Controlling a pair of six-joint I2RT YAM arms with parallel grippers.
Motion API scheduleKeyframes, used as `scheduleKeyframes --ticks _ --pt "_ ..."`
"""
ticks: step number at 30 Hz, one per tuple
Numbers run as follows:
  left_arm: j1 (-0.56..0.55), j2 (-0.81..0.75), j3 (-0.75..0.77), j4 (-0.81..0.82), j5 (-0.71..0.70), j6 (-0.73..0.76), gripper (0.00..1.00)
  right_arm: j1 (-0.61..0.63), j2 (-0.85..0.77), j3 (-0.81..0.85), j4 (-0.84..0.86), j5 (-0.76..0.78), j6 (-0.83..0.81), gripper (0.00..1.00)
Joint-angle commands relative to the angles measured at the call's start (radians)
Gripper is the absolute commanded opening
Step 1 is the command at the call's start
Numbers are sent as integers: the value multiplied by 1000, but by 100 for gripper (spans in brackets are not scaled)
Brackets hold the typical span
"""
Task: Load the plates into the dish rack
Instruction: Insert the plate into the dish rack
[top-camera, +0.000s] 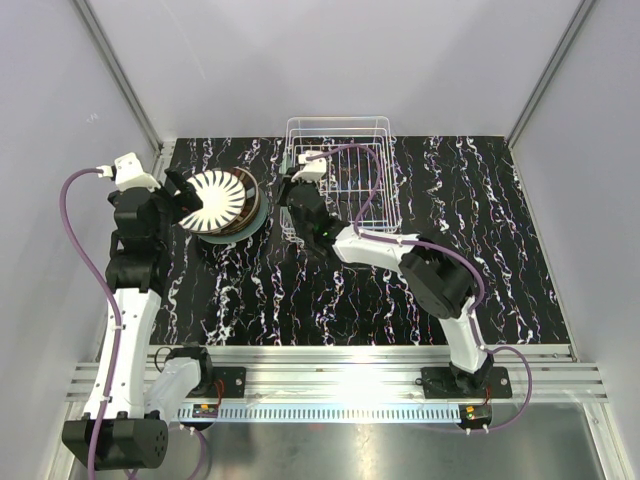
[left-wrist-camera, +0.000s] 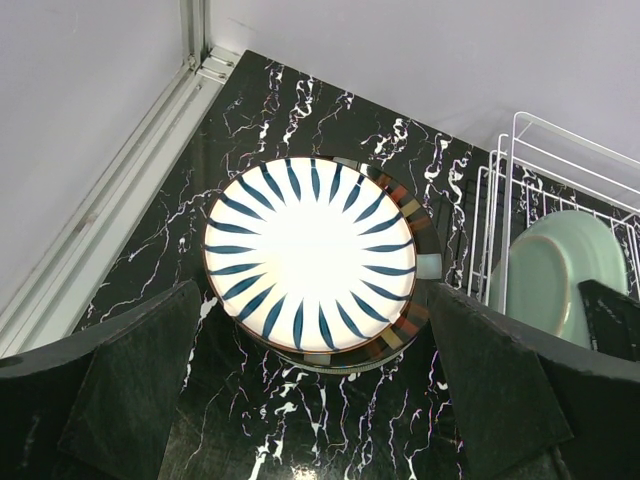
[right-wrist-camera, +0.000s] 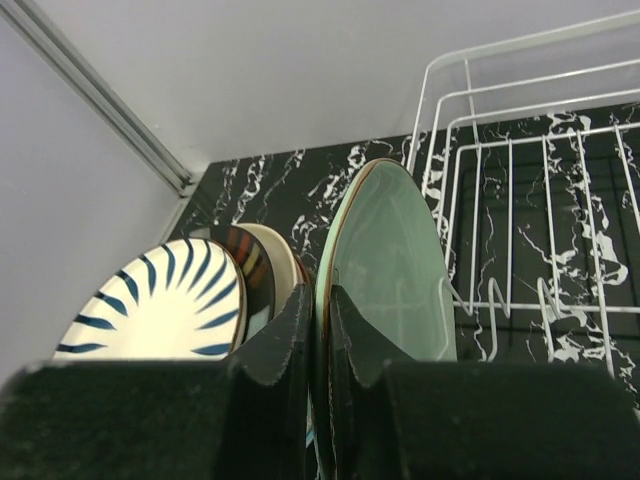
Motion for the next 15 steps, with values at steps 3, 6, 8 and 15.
scheduleKeyframes --ticks 3,6,8,15 --pt "-3 1 12 37 18 18 99 0 -19 27 96 -24 3 10" --pt "-3 3 12 37 22 19 99 1 0 47 82 -30 -14 11" --pt "-3 3 14 36 22 19 99 0 13 70 67 -32 -29 13" --pt "-3 4 15 36 23 21 99 -2 46 119 30 -27 -60 21"
